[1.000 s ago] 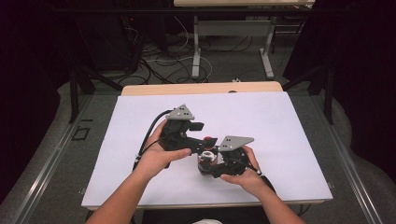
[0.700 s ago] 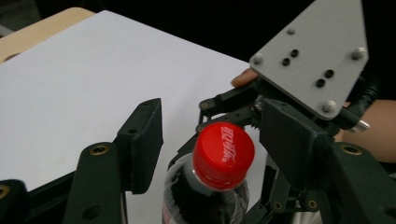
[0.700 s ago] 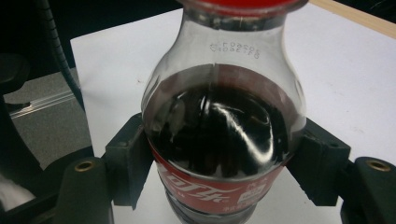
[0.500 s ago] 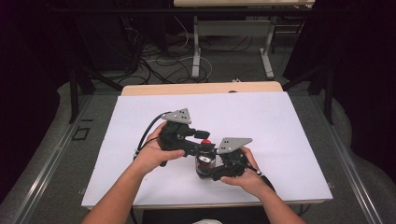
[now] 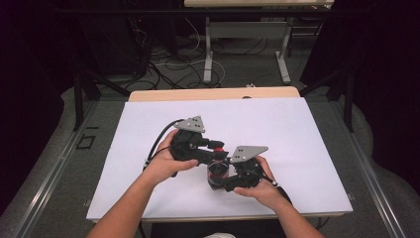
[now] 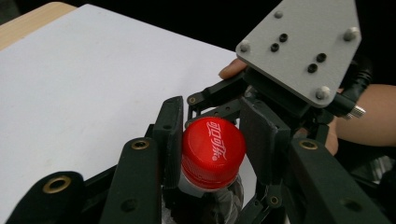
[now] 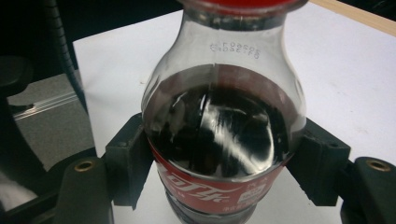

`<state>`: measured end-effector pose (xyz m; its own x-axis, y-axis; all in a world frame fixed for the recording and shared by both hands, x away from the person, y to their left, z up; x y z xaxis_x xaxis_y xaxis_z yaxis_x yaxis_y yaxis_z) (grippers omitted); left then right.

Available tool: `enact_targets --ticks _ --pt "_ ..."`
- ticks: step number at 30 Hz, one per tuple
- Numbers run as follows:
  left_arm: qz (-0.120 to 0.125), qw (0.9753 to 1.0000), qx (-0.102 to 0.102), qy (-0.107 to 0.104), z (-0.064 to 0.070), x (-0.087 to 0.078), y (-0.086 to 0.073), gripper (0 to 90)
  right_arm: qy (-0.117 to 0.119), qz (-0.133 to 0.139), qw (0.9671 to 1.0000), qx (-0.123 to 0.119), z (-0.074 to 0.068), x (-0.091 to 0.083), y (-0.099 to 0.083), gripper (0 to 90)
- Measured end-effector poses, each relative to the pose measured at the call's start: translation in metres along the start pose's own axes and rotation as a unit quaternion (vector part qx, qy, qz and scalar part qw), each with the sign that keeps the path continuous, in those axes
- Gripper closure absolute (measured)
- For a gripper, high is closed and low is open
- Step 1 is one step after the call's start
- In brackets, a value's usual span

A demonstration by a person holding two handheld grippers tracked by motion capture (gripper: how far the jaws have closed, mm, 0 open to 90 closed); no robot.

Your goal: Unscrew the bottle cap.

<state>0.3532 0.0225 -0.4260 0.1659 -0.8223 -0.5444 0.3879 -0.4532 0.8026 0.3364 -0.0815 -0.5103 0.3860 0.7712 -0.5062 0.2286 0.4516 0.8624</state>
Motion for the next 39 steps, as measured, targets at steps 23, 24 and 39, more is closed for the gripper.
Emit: enact_targets --ticks 23,24,39 --pt "0.033 0.9695 -0.132 0.204 0.017 0.017 0.006 61.3 -0.059 -0.010 0.9981 0.015 0.008 0.003 -0.004 29.9" --pt "0.033 0.9695 -0.132 0.204 0.017 0.017 0.006 61.0 -0.055 -0.010 0.9983 0.016 0.008 0.002 -0.004 29.9" --pt "0.020 0.9974 -0.024 0.066 0.010 -0.008 0.010 39.7 -0.013 0.005 0.9999 0.000 0.002 -0.001 0.000 29.8"
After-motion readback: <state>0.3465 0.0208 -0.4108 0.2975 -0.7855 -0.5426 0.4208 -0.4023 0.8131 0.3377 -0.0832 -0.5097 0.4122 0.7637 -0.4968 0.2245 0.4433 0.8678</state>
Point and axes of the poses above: each handheld gripper's, and its own axes: x roughly forward along the jaws, y roughly out of its top, z roughly to its right, the point moved 6 cm from there along x, roughly forward along the jaws, and after that the axes turned 4 degrees about -x, right-handed, at the moved point
